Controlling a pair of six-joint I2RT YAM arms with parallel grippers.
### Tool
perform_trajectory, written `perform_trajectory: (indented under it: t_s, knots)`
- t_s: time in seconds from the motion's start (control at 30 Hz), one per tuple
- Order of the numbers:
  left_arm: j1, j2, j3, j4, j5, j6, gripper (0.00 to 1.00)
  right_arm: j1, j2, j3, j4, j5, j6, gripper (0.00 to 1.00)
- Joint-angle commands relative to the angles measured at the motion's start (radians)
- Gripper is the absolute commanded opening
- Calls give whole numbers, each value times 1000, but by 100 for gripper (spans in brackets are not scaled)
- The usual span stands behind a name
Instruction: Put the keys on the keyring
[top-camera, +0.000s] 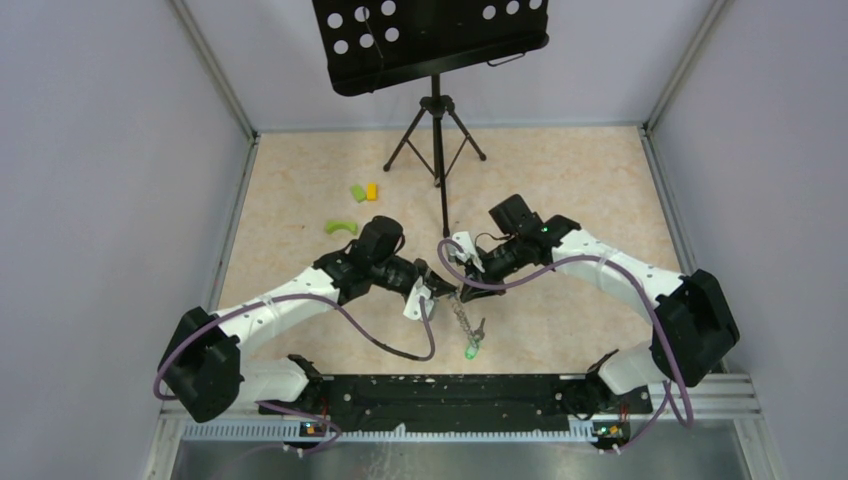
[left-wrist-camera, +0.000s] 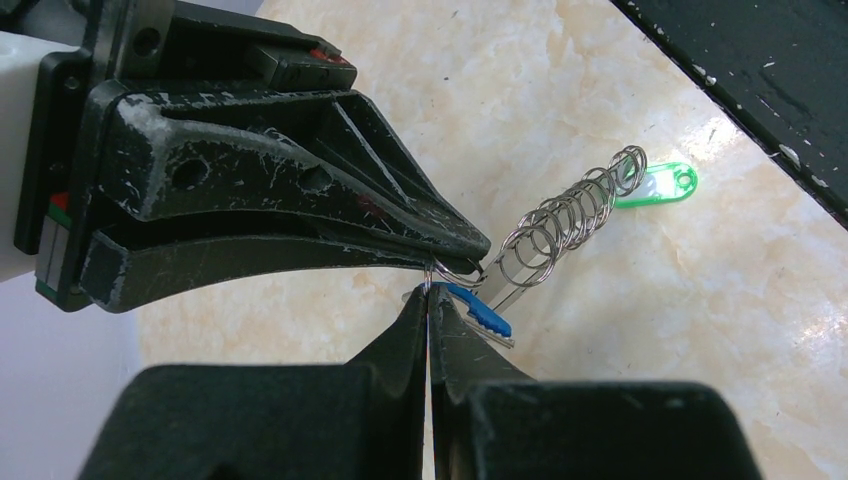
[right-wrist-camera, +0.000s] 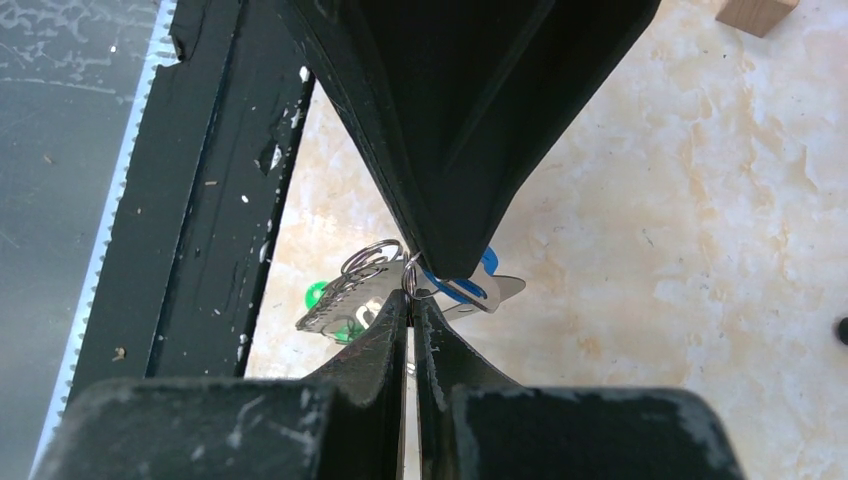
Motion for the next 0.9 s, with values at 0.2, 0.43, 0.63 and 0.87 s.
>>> perform_trajectory:
  t_s: [0.2, 0.43, 0.63, 0.87]
  knots:
    - [-5, -26, -12, -4, 37, 36, 0, 14, 3, 31, 15, 3, -6, 0]
    - [-5, -38, -21, -25, 35, 58, 0, 12, -12, 19, 12, 7, -14, 0]
    - [-5, -53, -25, -41, 17, 62, 0, 9, -18, 12, 2, 8, -30, 0]
    - [-5, -50, -20, -44, 18, 67, 0, 9, 2, 21, -40, -3, -61, 0]
